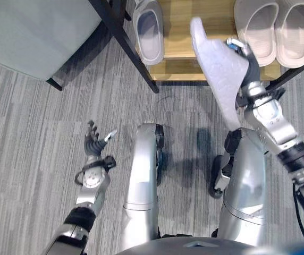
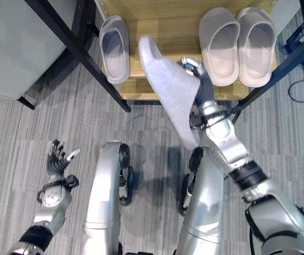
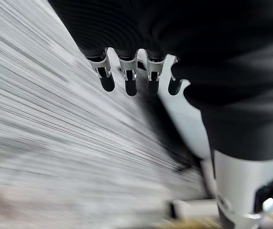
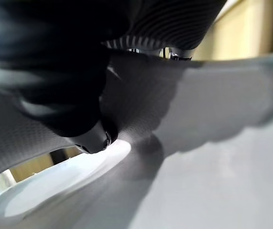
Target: Arrange the slippers neatly on the shoe rack.
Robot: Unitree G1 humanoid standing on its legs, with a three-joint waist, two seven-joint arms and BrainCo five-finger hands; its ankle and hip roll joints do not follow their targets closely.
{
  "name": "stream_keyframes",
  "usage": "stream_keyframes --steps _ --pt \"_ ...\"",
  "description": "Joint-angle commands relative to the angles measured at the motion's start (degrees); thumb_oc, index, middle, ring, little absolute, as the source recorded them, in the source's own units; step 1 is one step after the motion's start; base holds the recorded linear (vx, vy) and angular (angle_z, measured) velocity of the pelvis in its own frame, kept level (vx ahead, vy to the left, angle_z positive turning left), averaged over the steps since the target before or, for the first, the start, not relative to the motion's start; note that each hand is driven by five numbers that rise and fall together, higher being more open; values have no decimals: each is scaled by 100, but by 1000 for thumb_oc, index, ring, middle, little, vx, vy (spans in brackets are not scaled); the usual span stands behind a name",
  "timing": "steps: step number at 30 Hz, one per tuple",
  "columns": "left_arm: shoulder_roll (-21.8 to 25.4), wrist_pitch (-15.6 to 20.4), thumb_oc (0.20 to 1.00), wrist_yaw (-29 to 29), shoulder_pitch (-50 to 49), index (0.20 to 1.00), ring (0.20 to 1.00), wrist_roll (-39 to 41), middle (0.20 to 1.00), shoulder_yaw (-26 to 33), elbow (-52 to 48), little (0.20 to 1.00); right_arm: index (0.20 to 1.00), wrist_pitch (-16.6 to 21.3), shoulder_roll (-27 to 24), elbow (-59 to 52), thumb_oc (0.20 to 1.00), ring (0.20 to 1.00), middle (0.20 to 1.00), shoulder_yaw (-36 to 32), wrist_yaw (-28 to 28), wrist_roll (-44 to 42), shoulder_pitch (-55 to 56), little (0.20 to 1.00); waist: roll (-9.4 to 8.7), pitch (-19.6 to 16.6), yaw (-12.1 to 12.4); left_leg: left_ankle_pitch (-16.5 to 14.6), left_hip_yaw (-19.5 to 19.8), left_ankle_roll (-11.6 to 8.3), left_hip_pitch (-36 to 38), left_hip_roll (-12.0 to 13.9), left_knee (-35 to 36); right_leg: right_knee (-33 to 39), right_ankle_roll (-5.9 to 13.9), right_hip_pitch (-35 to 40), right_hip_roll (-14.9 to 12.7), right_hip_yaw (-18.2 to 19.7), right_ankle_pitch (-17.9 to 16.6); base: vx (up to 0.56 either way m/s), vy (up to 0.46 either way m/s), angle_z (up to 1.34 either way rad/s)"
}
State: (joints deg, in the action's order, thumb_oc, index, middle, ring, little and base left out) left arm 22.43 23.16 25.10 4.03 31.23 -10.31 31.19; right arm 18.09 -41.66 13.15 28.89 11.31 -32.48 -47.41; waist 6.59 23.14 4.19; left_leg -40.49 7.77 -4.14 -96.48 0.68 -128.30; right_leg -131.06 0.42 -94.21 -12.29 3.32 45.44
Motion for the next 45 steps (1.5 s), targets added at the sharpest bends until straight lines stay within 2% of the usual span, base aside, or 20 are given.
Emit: stream_keyframes --steps 1,3,6,7,9,11,12,14,15,19,22,25,33,35,36,39,45 --pt "30 297 1000 -50 151 1000 1000 554 1000 138 -52 1000 200 77 -166 1 200 200 200 38 451 228 -997 200 -202 272 139 -210 368 325 657 -68 244 211 -11 442 73 728 -231 44 -11 0" --pt "63 326 1000 -185 245 1000 1000 1008 1000 123 24 1000 200 -75 -28 937 200 200 200 316 792 435 -2082 200 -190 427 203 -393 426 292 653 -97 -205 -240 -33 435 37 897 -120 42 22 -3" --pt "162 314 1000 -162 310 1000 1000 968 1000 67 135 1000 200 -263 333 1891 200 200 200 525 982 566 -2970 200 -198 484 296 -489 483 266 653 -109 -385 -386 -25 527 -13 958 -106 43 34 0" --pt "181 296 1000 -222 292 1000 1000 953 1000 -52 181 1000 200 -353 639 2710 200 200 200 548 1041 536 -3318 200 -212 469 361 -489 494 262 653 -109 -345 -340 -12 578 -36 969 -156 77 53 -2" --pt "240 260 1000 -305 227 1000 1000 795 1000 -189 198 1000 200 -512 900 3488 200 200 200 618 1154 831 -3581 200 -263 430 428 -454 484 262 653 -94 -167 -149 3 625 -51 919 -229 32 21 0" --pt "320 251 1000 -326 188 1000 1000 597 1000 -319 86 1000 200 -592 1026 4122 200 200 200 663 1233 1183 -3771 200 -235 466 497 -447 486 280 653 -100 -113 -94 10 595 -36 909 -258 -24 39 5" --pt "365 277 1000 -335 172 1000 1000 474 1000 -410 68 1000 200 -644 1117 4785 200 200 200 728 1386 1492 -3930 200 -196 541 597 -453 501 301 653 -107 -131 -81 22 584 -81 894 -253 -27 45 0" --pt "454 295 1000 -309 111 1000 1000 346 1000 -432 -111 1000 200 -740 1093 5189 200 200 200 702 1466 1637 -4005 200 -167 606 682 -475 493 316 653 -131 -135 -84 55 622 -96 916 -270 -15 37 -2" --pt "516 321 1000 -246 68 1000 1000 194 1000 -470 -261 1000 200 -878 1031 5627 200 200 200 753 1543 1999 -4094 200 -129 654 764 -515 492 340 653 -181 -155 -94 82 627 -101 941 -275 0 0 0" --pt "631 339 1000 -63 25 1000 1000 -207 1000 -626 -387 1000 200 -943 992 6173 200 200 200 877 1685 2268 -4166 200 -142 664 809 -554 432 347 653 -215 -80 -11 82 701 -114 949 -303 -10 5 9" --pt "656 411 1000 3 111 1000 1000 -116 1000 -584 -291 1000 200 -892 1008 6302 200 200 200 930 1821 2311 -4208 200 -195 666 857 -549 468 330 653 -215 -34 92 16 680 -146 901 -326 0 0 0" --pt "946 501 1000 98 34 1000 1000 -467 1000 -627 -525 1000 200 -927 894 6681 200 200 200 1052 1757 2275 -4563 200 -260 666 1002 -581 460 282 653 -207 17 151 10 649 -212 831 -328 -6 -1 -1" --pt "1141 547 1000 57 23 1000 1000 -834 1000 -872 -515 1000 200 -881 643 6923 200 200 200 1170 1788 2268 -4748 200 -222 666 1146 -571 483 210 653 -265 192 276 2 691 -321 783 -366 1 18 5" --pt "1184 573 1000 5 19 1000 1000 -789 1000 -859 -504 1000 1000 -849 638 6885 1000 1000 1000 1091 1776 2083 -4825 1000 -225 666 1186 -573 493 201 653 -262 225 321 7 683 -330 759 -375 3 6 2" --pt "1164 568 1000 -29 37 1000 1000 -689 1000 -843 -422 1000 1000 -793 663 6846 1000 1000 1000 993 1756 1776 -4851 1000 -243 666 1192 -563 482 191 653 -253 276 379 -1 717 -348 737 -381 0 0 0" --pt "1162 570 1000 -53 60 1000 1000 -682 1000 -854 -259 1000 1000 -716 720 6706 1000 1000 1000 975 1801 1604 -4945 1000 -289 666 1185 -561 478 172 653 -231 305 410 -1 708 -340 731 -422 0 36 3" --pt "985 544 1000 -296 85 1000 1000 -385 1000 -1027 -132 1000 1000 -762 682 6727 1000 1000 1000 1077 1784 1739 -4892 1000 -315 666 1083 -592 449 144 653 -212 259 350 -43 655 -324 828 -423 -24 27 -1"
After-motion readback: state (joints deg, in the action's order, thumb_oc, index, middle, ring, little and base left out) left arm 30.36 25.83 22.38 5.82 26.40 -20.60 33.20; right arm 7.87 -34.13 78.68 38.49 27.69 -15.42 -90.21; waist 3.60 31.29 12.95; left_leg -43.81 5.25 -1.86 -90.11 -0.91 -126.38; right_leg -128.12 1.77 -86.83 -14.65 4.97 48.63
